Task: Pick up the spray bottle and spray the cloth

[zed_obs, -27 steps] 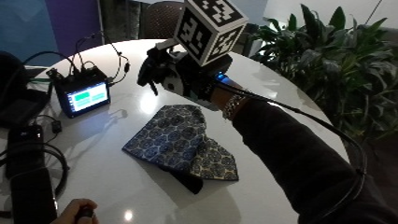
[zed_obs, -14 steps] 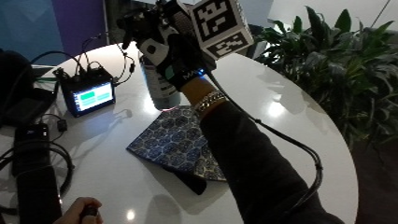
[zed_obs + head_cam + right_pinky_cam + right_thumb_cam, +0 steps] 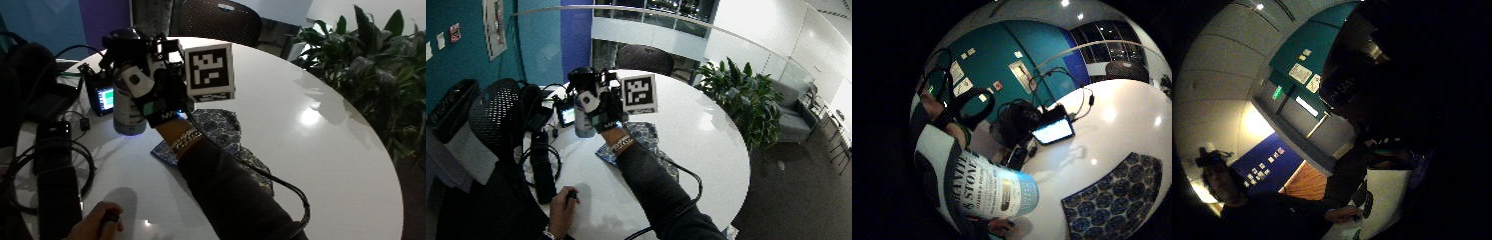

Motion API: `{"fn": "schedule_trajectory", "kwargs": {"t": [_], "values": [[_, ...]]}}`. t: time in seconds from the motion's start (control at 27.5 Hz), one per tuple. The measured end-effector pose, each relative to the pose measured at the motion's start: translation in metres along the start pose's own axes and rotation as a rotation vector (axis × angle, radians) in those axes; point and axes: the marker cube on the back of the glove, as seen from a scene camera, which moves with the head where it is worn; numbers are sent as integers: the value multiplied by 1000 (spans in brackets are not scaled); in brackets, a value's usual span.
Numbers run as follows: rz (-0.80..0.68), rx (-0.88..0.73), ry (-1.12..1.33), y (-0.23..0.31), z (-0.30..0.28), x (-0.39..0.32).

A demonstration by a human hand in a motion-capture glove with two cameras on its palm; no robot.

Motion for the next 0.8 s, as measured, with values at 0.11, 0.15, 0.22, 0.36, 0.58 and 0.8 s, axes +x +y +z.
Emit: {"fn": "schedule_trajectory", "kwargs": {"t": [0.11,0.15,0.22,0.36,0.58,0.8], "values": [[16,-18,-1,17,13,14],[20,-22,7,22,17,20],[29,-26,20,32,24,29],[48,-40,19,48,38,39],[-1,-54,54,58,44,41],[-37,-33,97,61,38,30]]}}
